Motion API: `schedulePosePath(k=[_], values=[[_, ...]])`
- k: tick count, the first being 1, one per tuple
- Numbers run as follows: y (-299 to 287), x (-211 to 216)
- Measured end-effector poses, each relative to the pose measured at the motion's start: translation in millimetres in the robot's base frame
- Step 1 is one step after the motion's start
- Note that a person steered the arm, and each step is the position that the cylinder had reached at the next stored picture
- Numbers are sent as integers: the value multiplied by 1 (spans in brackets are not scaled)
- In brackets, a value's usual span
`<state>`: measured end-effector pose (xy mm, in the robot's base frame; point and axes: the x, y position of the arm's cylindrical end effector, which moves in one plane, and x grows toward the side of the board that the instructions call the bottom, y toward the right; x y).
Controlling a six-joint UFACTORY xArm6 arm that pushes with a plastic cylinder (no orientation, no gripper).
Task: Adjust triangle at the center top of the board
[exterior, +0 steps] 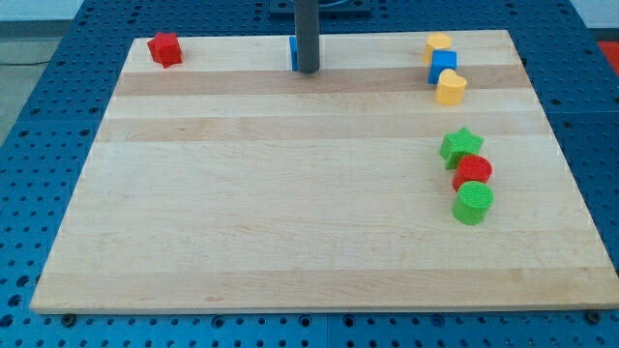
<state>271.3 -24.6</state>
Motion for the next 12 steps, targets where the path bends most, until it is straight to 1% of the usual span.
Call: schedulePosePath(k=[2, 5, 6, 7, 8, 9, 10, 11, 12], values=[[-34, 2], [-33, -12], [-30, 2], [-6, 32], [30, 34], [81, 20], [122, -6], [157, -17], [160, -16]])
